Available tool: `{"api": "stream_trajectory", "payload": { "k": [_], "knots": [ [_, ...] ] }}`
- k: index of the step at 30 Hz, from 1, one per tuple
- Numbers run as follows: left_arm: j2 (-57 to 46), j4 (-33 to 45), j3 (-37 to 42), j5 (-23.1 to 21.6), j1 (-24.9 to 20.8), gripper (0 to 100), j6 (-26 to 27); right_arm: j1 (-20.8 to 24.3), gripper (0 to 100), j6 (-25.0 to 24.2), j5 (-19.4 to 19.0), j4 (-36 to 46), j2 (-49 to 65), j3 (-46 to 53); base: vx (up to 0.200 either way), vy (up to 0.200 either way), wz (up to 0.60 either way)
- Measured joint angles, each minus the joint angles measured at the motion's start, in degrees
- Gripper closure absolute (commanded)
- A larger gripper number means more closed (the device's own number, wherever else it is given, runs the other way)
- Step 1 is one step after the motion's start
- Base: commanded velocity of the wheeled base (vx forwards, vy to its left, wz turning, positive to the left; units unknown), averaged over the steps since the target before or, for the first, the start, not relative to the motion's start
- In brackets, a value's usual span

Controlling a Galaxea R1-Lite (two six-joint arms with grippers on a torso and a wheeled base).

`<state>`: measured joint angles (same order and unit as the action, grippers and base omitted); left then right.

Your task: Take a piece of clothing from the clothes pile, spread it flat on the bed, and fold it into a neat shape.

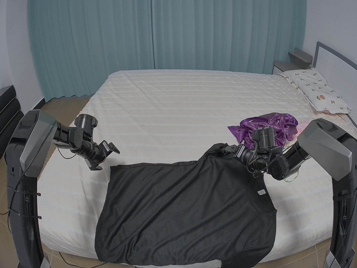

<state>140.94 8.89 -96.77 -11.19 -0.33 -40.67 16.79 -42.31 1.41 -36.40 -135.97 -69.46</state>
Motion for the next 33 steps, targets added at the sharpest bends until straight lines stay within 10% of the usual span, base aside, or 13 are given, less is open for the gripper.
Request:
{"api": "stream_trajectory", "payload": {
  "k": [19, 20, 33],
  "knots": [
    [8.46, -0.55, -8.77, -0.57, -1.21, 0, 3.67, -0.12, 0, -1.04, 0.00, -0.33, 1.41, 2.82, 0.000, 0.000, 0.00],
    [8.84, -0.63, -8.83, -0.55, -1.24, 100, 4.05, -0.11, 0, -1.04, 0.00, -0.33, 1.39, 2.82, 0.000, 0.000, 0.00],
    [9.56, -0.20, -8.39, 2.08, -1.46, 100, 4.66, -0.12, 0, -1.10, 0.06, -0.30, 1.22, 3.17, 0.000, 0.000, 0.00]
  ]
}}
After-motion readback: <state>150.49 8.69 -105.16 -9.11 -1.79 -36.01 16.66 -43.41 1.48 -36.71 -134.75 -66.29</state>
